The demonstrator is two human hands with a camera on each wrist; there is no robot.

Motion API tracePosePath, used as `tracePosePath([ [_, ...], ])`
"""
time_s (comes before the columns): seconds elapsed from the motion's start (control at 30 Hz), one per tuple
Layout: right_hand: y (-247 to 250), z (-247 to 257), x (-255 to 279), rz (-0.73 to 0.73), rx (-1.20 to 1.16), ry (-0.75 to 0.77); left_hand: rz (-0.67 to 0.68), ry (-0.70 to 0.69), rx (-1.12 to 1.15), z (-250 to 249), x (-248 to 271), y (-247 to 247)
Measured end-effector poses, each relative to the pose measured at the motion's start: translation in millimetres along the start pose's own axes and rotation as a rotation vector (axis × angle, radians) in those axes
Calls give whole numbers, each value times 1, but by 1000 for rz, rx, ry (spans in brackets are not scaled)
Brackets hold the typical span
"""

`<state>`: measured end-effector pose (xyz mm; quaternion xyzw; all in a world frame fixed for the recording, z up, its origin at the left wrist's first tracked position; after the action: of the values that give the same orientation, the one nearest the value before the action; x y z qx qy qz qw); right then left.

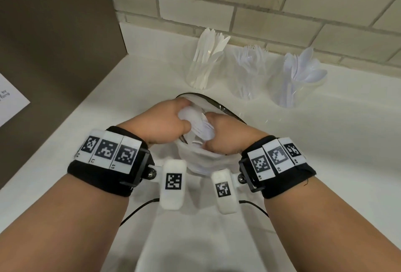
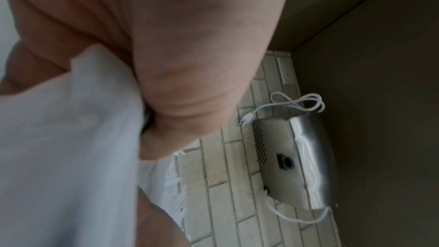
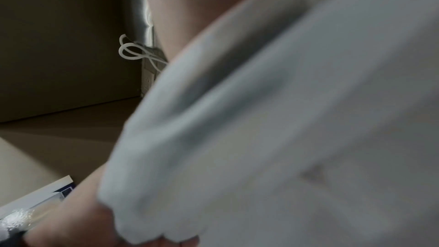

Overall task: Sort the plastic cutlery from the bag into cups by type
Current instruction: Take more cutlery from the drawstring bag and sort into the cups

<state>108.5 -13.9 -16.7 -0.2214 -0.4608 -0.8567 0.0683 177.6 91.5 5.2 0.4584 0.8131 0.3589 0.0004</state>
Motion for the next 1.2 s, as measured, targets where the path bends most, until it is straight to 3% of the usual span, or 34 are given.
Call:
tracePosePath([
  [0.1,0,3,1,-18,24,29,-4,-23,-52,-3,1,3],
  [0.2,5,3,5,7,48,38,-115,5,-223,1,0,14],
  [0.3,10,3,10,34,49,32,-197,52,-249,7,-1,21],
  [0.37,12,4,12,27,32,42,-189,86,-118,13,-2,20],
  [0.5,9,5,8,19,-201,96,-122,97,393,15,4,16],
  [0.63,6,13,10,28,-358,164,-123,-21,350,3,3,14],
  [0.73,8,20,9,-20,-204,198,-79,-6,358,5,0,10],
  [0.97,29,14,12,-137,65,145,-122,-112,-135,-2,6,17],
  [1.1,31,14,12,-163,-182,162,-6,5,-433,14,6,6],
  [1.2,38,19,15,-316,-334,256,77,97,-518,21,5,-6],
])
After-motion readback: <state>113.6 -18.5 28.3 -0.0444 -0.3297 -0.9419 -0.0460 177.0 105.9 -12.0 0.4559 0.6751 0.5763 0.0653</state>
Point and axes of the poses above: each hand's wrist, its own x-axis away from the middle knuckle, its own y-axis out of the back of the hand, z = x × y, the point moved 7 cm from there along -x, towards the middle knuckle, and after that the axes turned 7 degrees about z, right-handed, at the moved point
